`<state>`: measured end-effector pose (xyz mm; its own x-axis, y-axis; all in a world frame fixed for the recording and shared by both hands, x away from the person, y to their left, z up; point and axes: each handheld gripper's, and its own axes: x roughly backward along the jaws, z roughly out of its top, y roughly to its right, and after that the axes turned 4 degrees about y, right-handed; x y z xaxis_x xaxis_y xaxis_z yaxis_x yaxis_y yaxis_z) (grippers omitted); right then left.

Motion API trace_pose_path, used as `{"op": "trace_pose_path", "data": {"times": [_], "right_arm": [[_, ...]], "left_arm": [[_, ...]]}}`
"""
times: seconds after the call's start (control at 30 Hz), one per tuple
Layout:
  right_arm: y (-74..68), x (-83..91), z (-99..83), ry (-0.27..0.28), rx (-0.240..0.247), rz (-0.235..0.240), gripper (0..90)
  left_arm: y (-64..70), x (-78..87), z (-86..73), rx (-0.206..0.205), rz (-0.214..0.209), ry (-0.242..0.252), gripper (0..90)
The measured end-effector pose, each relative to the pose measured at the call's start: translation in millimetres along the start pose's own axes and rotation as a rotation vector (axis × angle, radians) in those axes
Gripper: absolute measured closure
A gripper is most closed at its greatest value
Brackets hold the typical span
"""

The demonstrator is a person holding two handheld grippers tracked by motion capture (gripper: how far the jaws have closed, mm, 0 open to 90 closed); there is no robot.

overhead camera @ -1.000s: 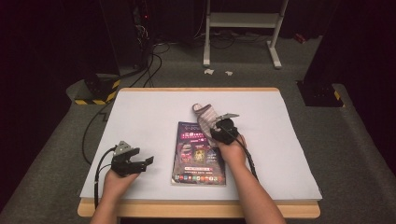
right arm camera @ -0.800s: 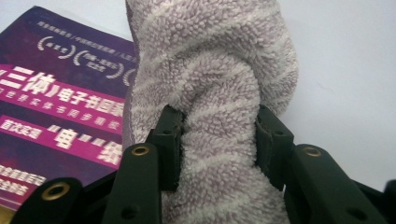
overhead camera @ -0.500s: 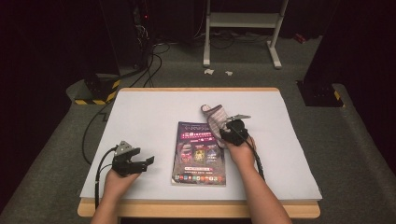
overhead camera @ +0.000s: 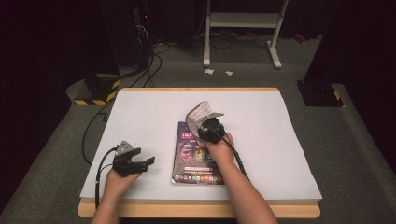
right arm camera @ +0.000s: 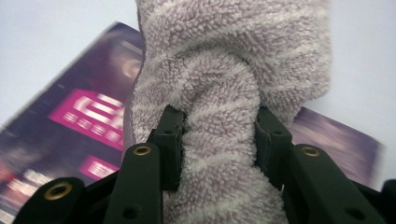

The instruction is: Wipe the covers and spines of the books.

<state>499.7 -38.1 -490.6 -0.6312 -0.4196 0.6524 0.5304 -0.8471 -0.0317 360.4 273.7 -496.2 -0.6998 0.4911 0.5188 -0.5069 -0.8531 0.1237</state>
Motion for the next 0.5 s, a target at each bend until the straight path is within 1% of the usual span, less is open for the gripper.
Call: {"op": "trace_pose_path", "data": {"times": [0.1,0.17,0.23,0.33,0.43,0.5], "right_arm": [[-16.0,-9.0,6.7,0.002,0.02,0.022,61.1],[-23.8,-13.6,10.1,0.004,0.026,0.03,61.1],[-33.3,-18.9,15.1,0.0,0.035,0.051,61.0],[-44.9,-25.7,20.4,0.002,0.045,0.069,61.0],[-54.7,-30.0,23.5,0.003,0.057,0.084,61.0],[-57.4,-30.9,24.1,0.004,0.064,0.083,60.8]], "left_arm": [[-0.1,-0.4,-0.5,0.0,-0.003,-0.005,22.6],[0.0,-0.8,-0.8,-0.003,-0.005,-0.008,22.6],[0.5,-1.1,-1.0,-0.004,-0.006,-0.01,22.6],[0.6,-1.3,-1.3,-0.006,-0.006,-0.012,22.6],[0.3,-1.2,-1.5,-0.002,-0.006,-0.012,22.6],[0.1,-1.0,-1.5,-0.001,-0.006,-0.012,22.6]]}}
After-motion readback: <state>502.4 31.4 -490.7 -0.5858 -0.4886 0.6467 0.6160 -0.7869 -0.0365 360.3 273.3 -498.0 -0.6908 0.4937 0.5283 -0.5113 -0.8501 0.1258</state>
